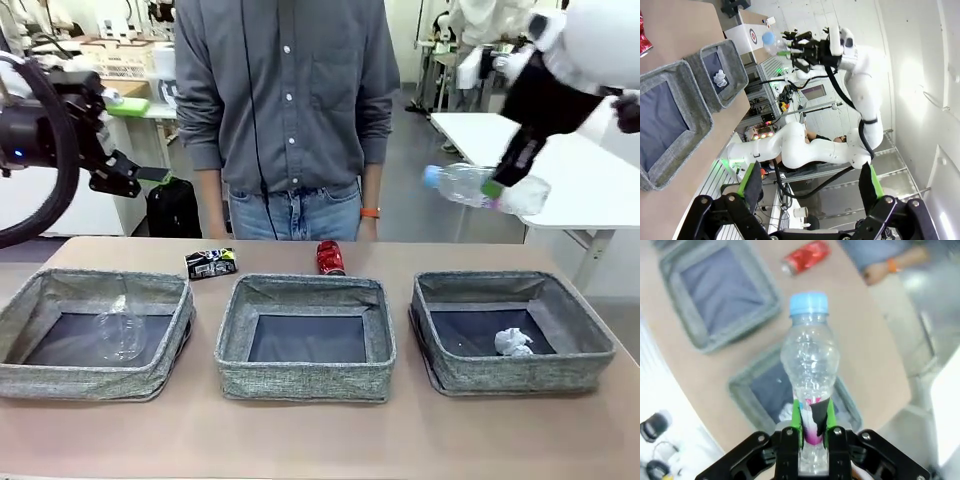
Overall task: Sort the waste into the appropriate baskets.
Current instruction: Pick up the waste item pointed out by the person.
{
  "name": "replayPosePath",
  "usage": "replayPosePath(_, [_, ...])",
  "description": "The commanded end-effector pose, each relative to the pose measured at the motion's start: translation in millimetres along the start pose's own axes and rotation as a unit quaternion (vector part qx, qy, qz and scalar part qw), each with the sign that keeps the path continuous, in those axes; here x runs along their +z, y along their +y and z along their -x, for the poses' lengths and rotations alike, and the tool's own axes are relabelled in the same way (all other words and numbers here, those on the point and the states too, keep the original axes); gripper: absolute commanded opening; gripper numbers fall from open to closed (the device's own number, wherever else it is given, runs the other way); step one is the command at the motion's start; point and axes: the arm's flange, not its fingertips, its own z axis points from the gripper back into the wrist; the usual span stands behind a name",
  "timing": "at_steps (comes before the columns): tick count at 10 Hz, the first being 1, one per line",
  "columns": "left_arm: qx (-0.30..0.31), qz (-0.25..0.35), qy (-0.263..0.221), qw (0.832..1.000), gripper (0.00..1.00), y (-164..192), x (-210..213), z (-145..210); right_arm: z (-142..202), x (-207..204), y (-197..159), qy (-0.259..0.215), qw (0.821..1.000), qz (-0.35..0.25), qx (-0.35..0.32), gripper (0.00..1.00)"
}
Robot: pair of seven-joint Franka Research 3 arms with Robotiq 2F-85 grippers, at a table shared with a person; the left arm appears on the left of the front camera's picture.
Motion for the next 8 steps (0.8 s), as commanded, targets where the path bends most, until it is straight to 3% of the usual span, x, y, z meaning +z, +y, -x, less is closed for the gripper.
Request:
replayPosePath(1, [0.004, 0.008, -0.006, 1.000, 0.99, -5, -2, 0, 17, -2, -32, 0.013, 0.999, 0.000, -0.045, 0.00])
replayPosePath(4, [0.004, 0.008, -0.006, 1.000, 0.99, -5, -2, 0, 17, -2, -32, 0.013, 0.999, 0.000, -0.045, 0.00])
replayPosePath(5, [0.004, 0.008, -0.006, 1.000, 0.99, -5, -2, 0, 17, -5, -20, 0.006, 1.000, -0.003, -0.025, 0.19])
replayPosePath(6, [0.004, 0.008, -0.006, 1.000, 0.99, -5, -2, 0, -11, -2, -15, 0.006, 0.998, -0.050, -0.040, 0.19])
replayPosePath(7, [0.004, 0.008, -0.006, 1.000, 0.99, -5, -2, 0, -49, 22, -4, 0.039, 0.996, -0.054, -0.066, 0.19])
replayPosePath(8, [0.004, 0.008, -0.006, 1.000, 0.99, -5, -2, 0, -90, 50, 12, 0.045, 0.989, -0.087, -0.111, 0.19])
